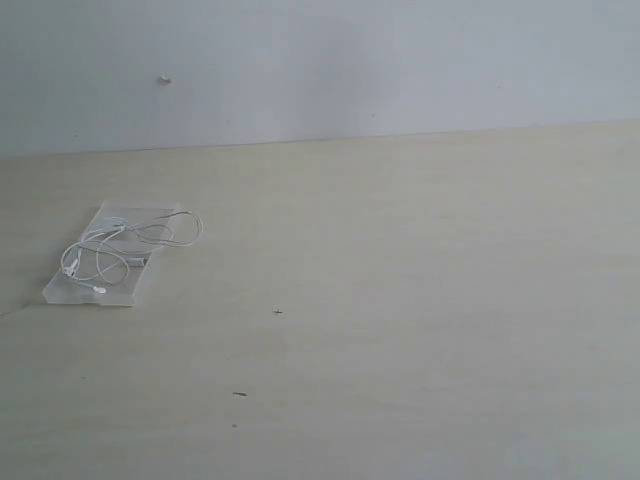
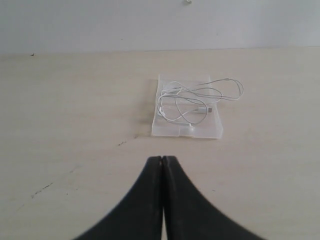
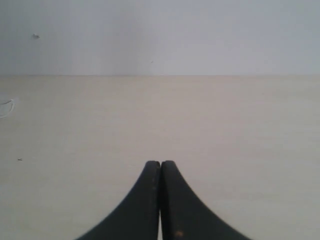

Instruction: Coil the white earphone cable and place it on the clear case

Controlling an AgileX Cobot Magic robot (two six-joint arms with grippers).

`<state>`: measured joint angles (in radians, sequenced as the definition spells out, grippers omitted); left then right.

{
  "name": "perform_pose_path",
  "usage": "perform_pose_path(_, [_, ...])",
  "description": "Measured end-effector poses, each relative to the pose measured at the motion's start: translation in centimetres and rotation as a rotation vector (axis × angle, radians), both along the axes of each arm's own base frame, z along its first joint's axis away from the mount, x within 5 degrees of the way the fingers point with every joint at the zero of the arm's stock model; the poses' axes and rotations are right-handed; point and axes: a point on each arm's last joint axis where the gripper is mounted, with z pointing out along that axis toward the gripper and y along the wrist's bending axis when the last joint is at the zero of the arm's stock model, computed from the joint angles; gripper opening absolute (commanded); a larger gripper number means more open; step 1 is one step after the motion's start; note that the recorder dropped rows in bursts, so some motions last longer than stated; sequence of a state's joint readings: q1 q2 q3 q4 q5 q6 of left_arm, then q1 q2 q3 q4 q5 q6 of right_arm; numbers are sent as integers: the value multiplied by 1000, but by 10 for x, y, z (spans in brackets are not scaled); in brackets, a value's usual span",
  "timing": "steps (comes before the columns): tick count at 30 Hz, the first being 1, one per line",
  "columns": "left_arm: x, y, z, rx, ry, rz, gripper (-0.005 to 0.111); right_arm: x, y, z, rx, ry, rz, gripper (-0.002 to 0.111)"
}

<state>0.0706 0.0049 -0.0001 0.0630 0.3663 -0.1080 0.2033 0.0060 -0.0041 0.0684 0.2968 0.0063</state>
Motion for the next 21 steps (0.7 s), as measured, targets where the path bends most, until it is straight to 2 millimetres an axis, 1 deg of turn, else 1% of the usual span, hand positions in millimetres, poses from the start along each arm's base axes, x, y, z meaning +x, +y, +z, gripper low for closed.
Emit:
perform_pose_path(7, [0,0,0,0,0,0,0,0,-2,0,-16,0,-19,0])
perform_pose_path(12, [0,0,0,0,0,0,0,1,-3,0,-70,-9,-24,0])
perform_pose_path(21, [0,0,0,0,0,0,0,1,-3,0,-72,-9,-25,0])
